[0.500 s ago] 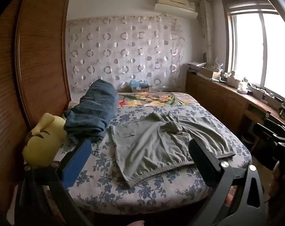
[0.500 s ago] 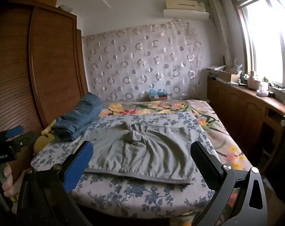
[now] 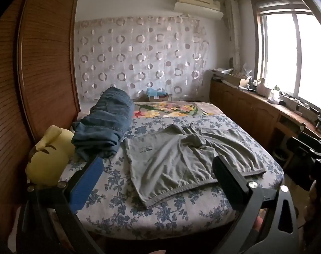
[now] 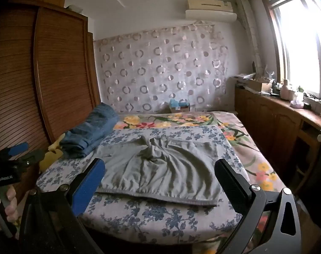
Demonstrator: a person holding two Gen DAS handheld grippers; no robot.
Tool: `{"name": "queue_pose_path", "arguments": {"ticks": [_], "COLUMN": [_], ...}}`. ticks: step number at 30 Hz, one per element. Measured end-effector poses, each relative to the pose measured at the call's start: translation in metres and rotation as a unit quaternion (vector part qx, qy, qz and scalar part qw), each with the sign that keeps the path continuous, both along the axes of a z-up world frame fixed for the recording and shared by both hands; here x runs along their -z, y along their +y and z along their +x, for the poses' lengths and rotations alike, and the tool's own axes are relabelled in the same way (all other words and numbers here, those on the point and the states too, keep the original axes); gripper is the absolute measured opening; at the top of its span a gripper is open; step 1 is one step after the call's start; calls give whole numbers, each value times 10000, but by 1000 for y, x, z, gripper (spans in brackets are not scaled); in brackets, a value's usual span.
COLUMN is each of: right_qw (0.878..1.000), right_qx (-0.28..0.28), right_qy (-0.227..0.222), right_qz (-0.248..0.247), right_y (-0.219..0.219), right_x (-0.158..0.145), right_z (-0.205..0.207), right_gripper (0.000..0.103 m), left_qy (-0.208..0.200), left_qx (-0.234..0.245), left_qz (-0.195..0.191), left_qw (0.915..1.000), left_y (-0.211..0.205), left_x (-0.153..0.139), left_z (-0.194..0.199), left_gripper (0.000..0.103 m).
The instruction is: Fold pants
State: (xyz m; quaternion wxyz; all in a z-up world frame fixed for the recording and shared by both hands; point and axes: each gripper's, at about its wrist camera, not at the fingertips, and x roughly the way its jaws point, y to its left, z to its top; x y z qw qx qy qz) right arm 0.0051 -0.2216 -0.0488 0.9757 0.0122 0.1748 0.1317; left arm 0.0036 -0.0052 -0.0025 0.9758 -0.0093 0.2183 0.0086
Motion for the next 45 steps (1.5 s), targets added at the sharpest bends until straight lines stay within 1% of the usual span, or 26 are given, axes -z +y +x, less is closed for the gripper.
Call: {"name": "queue_pose_path", "arguments": {"ticks": [10, 45], "right_qw": [10000, 10000], "right_qx": [-35, -48], "right_qy": [-30, -73], "right_qz": [-33, -41], "right_y": [2, 2], "right_x": [-1, -2], "right_z": [-2, -4], "right_gripper": [103, 103], "left_qy": [-20, -35], "left_qx": [-6, -8], "left_qz": [-36, -72], "left_qw": [10000, 10000], "left_y": [-1, 1], "left_x": [8, 5], "left_z": [-3, -3], "left_gripper": [103, 103]}}
